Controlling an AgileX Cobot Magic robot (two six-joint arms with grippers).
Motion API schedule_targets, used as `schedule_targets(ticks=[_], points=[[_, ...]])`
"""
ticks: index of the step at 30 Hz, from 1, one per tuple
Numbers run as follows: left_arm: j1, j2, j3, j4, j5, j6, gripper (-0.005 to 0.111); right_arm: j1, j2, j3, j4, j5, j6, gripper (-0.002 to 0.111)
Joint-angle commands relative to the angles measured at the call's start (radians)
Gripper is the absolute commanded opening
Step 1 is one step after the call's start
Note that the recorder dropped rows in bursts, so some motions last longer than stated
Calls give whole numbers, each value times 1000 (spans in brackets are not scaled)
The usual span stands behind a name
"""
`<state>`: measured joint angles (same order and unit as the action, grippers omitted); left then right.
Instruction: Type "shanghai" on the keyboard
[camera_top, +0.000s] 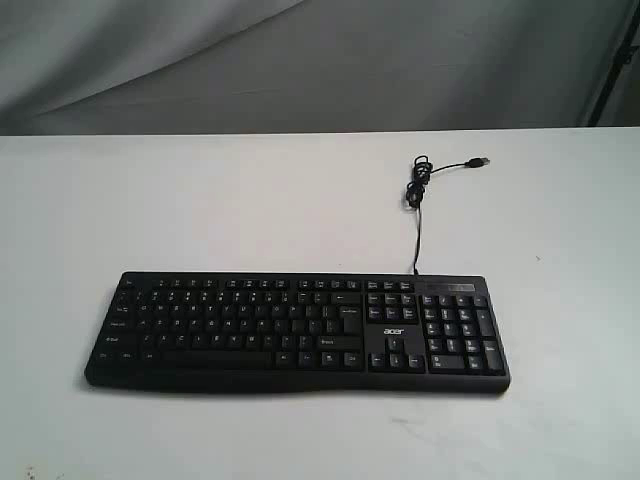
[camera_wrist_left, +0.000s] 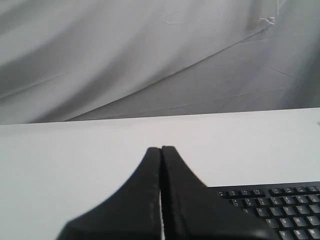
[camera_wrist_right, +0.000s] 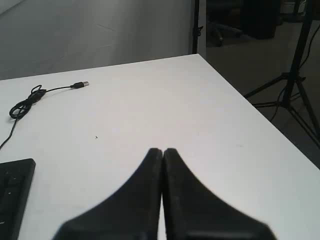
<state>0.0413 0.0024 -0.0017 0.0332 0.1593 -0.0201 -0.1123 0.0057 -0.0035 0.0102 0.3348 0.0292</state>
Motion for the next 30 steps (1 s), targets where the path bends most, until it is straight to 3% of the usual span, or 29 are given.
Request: schedule_targets(ticks=[1, 19, 30], points=[[-6, -2, 2, -2, -5, -3, 0, -7, -6, 3, -10, 1, 4, 0], [-6, -2, 2, -2, -5, -3, 0, -7, -6, 3, -18, -5, 1, 0], [-6, -2, 2, -2, -5, -3, 0, -7, -6, 3, -22, -343, 3, 0]])
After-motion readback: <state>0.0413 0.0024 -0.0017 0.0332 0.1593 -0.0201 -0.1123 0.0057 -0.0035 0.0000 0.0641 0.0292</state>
